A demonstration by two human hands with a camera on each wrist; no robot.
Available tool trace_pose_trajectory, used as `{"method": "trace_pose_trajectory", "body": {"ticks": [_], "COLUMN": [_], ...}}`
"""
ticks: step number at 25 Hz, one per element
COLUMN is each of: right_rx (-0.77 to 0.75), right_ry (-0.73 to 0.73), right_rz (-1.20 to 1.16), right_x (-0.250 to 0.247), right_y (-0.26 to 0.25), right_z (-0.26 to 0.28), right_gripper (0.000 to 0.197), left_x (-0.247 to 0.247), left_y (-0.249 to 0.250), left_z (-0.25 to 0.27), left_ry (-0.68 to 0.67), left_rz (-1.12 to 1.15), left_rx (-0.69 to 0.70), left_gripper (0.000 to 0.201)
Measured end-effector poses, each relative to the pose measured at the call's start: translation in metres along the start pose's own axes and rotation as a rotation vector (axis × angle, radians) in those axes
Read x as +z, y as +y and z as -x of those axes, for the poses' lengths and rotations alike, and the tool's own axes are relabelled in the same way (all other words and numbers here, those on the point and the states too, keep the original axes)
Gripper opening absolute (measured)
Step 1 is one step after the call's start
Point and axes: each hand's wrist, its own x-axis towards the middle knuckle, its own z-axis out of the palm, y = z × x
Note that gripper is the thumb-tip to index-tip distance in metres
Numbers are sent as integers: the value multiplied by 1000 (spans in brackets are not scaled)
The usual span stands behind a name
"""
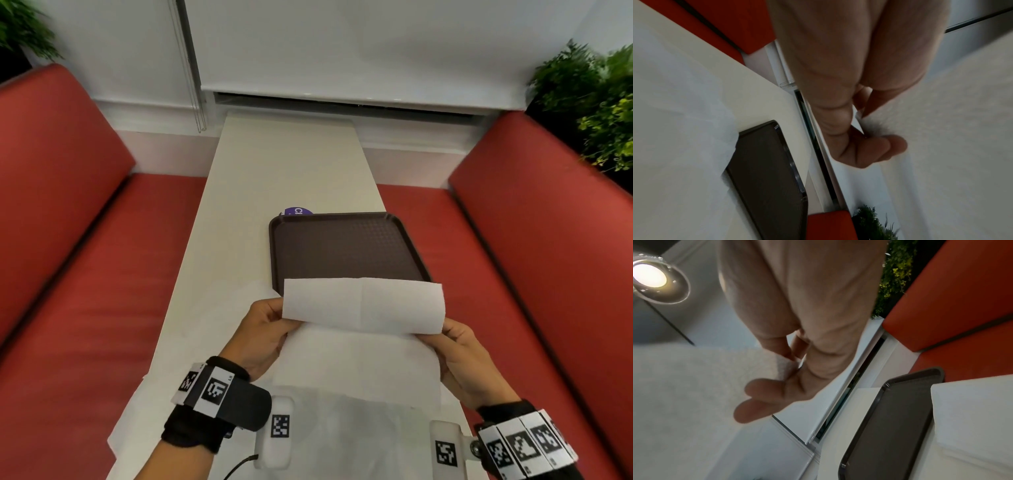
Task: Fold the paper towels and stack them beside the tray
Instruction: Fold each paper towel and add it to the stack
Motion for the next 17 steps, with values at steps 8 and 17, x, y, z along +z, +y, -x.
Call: {"method": "trace_pose_trajectory", "body": {"ticks": [8,17], "right_rx": [34,59], "right_ry": [130,327], "right_rz": [-114,217], "right_x": [5,-28], "right_y": [-1,45], "right_z": [-1,22], "right_gripper": [26,22], "left_x": [-4,8], "left_y": [22,-24], "left_z": [10,-22], "left_ry": [-25,-60], "left_rz": [14,-678], "left_rx": [4,70], "left_gripper": [31,12]}}
